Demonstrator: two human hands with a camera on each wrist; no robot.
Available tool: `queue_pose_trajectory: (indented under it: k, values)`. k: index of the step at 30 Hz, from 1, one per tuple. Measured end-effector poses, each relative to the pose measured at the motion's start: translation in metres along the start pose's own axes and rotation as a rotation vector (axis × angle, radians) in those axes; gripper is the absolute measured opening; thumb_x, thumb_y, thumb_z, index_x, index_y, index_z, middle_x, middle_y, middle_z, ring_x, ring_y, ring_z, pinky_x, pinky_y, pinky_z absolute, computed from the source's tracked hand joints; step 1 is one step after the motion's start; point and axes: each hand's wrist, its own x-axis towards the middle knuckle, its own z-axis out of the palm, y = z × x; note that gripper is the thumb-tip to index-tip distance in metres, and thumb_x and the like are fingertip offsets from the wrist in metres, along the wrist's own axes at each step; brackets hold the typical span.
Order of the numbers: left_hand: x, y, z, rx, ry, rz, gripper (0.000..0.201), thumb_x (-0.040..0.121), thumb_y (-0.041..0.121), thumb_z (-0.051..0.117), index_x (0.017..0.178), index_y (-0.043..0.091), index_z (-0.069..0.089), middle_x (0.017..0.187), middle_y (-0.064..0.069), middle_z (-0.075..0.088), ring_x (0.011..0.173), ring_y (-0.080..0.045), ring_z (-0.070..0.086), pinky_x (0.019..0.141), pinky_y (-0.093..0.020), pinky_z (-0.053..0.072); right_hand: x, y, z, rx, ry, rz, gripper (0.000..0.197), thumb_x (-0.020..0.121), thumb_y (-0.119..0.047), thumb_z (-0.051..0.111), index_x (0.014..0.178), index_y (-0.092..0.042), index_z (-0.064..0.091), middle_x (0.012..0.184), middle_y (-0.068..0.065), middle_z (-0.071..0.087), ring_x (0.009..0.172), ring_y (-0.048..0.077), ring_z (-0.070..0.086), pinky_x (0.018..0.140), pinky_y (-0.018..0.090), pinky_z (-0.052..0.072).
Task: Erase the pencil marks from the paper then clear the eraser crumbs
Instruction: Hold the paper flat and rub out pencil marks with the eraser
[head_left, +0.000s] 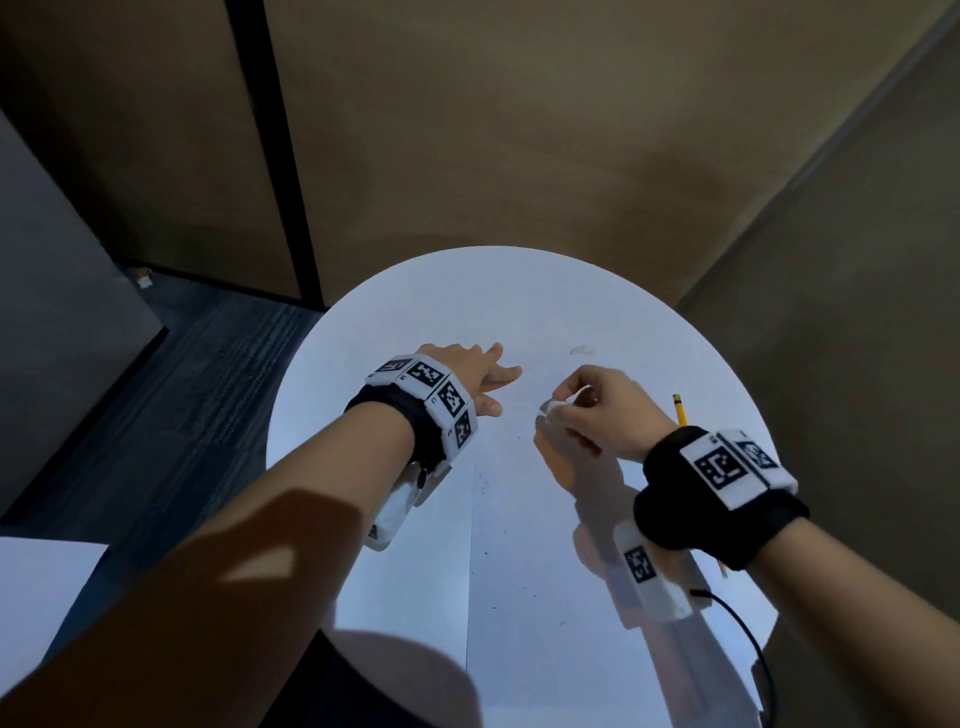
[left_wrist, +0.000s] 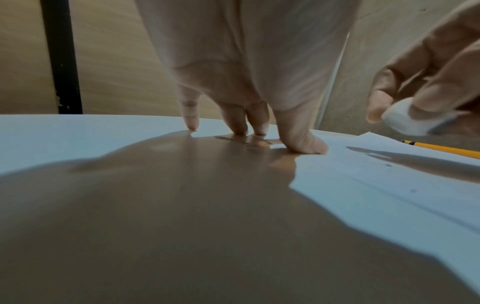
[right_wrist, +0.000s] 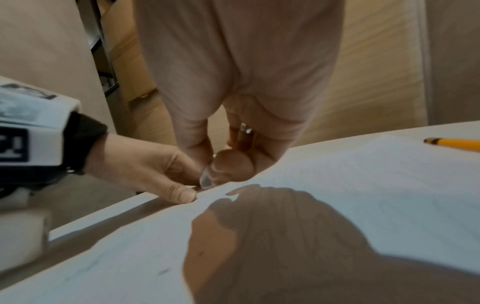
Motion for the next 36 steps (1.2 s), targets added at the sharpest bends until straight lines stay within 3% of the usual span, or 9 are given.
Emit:
queue_pose_trajectory:
  k: [7, 13, 17, 20, 24, 26, 29, 33, 36]
  values:
    - [0.001, 0.000, 0.001, 0.019, -0.023, 0.002, 0.065, 0.096, 0.045, 0.049, 0.150, 0.039, 0.014, 0.159, 0.008, 0.007, 0.145, -0.019, 0.018, 0.109, -0.040, 0.030, -0.003, -0.013, 0.033, -0.195, -0.021, -0.236, 0.007, 0.088, -0.018, 0.058, 0.086, -0.011, 0.056, 0.072, -0.006, 0.053, 0.066, 0.010, 0.048, 0.054, 0.008, 0.036]
    - [-0.003, 0.002, -0.004, 0.014, -0.035, 0.008, 0.061, 0.097, 0.040, 0.050, 0.149, 0.039, 0.018, 0.159, 0.008, 0.004, 0.145, -0.019, 0.019, 0.112, -0.042, 0.027, -0.013, -0.013, 0.027, -0.406, -0.205, -0.282, 0.029, 0.089, -0.017, 0.054, 0.065, -0.024, 0.039, 0.064, -0.013, 0.044, 0.061, 0.003, 0.042, 0.050, 0.009, 0.033]
    - [-0.002, 0.003, -0.003, 0.012, -0.041, 0.006, 0.062, 0.096, 0.042, 0.048, 0.150, 0.037, 0.017, 0.159, 0.006, 0.007, 0.144, -0.021, 0.019, 0.113, -0.044, 0.025, -0.005, -0.024, 0.029, -0.328, -0.068, -0.319, 0.006, 0.091, -0.014, 0.052, 0.085, -0.014, 0.054, 0.081, -0.001, 0.057, 0.076, 0.011, 0.044, 0.056, 0.016, 0.032]
    - [-0.002, 0.002, -0.003, 0.003, -0.041, -0.001, 0.063, 0.097, 0.041, 0.049, 0.150, 0.036, 0.017, 0.159, 0.007, 0.006, 0.145, -0.021, 0.018, 0.113, -0.044, 0.025, -0.011, -0.020, 0.036, -0.354, -0.079, -0.324, 0.013, 0.092, -0.013, 0.048, 0.079, -0.014, 0.046, 0.079, 0.001, 0.056, 0.074, 0.015, 0.043, 0.055, 0.021, 0.028]
    - [-0.002, 0.002, -0.003, 0.001, -0.041, 0.003, 0.063, 0.097, 0.040, 0.048, 0.150, 0.036, 0.016, 0.159, 0.006, 0.008, 0.144, -0.021, 0.020, 0.112, -0.042, 0.025, -0.013, -0.028, 0.030, -0.455, -0.256, -0.298, 0.031, 0.087, -0.012, 0.053, 0.062, -0.023, 0.039, 0.064, -0.011, 0.043, 0.066, 0.013, 0.043, 0.049, 0.011, 0.033]
    - [-0.003, 0.002, -0.002, -0.008, -0.029, -0.006, 0.061, 0.098, 0.037, 0.047, 0.150, 0.036, 0.017, 0.159, 0.006, 0.010, 0.144, -0.021, 0.021, 0.113, -0.043, 0.025, -0.007, -0.031, 0.032, -0.378, -0.170, -0.306, 0.020, 0.088, -0.012, 0.054, 0.070, -0.018, 0.047, 0.070, -0.008, 0.051, 0.069, 0.012, 0.043, 0.053, 0.011, 0.034]
    - [-0.003, 0.003, -0.001, 0.000, -0.027, -0.007, 0.059, 0.098, 0.039, 0.046, 0.150, 0.037, 0.018, 0.159, 0.005, 0.009, 0.144, -0.022, 0.022, 0.112, -0.044, 0.026, -0.011, -0.028, 0.044, -0.320, -0.047, -0.292, 0.011, 0.091, -0.013, 0.049, 0.080, -0.016, 0.045, 0.082, 0.002, 0.059, 0.075, 0.015, 0.043, 0.056, 0.023, 0.027]
    - [-0.004, 0.003, -0.004, -0.019, -0.057, -0.001, 0.064, 0.097, 0.040, 0.049, 0.151, 0.034, 0.016, 0.159, 0.005, 0.010, 0.144, -0.022, 0.021, 0.113, -0.044, 0.022, -0.019, -0.022, 0.034, -0.393, -0.227, -0.288, 0.030, 0.088, -0.014, 0.053, 0.064, -0.024, 0.038, 0.066, -0.015, 0.043, 0.067, 0.012, 0.043, 0.051, 0.009, 0.033]
    - [-0.005, 0.003, -0.004, -0.041, -0.046, -0.004, 0.064, 0.097, 0.038, 0.050, 0.151, 0.033, 0.016, 0.159, 0.005, 0.012, 0.144, -0.021, 0.021, 0.113, -0.043, 0.023, -0.002, -0.017, 0.011, -0.246, -0.044, -0.223, 0.018, 0.087, -0.016, 0.056, 0.071, -0.020, 0.048, 0.067, -0.014, 0.047, 0.063, 0.007, 0.046, 0.051, 0.007, 0.036]
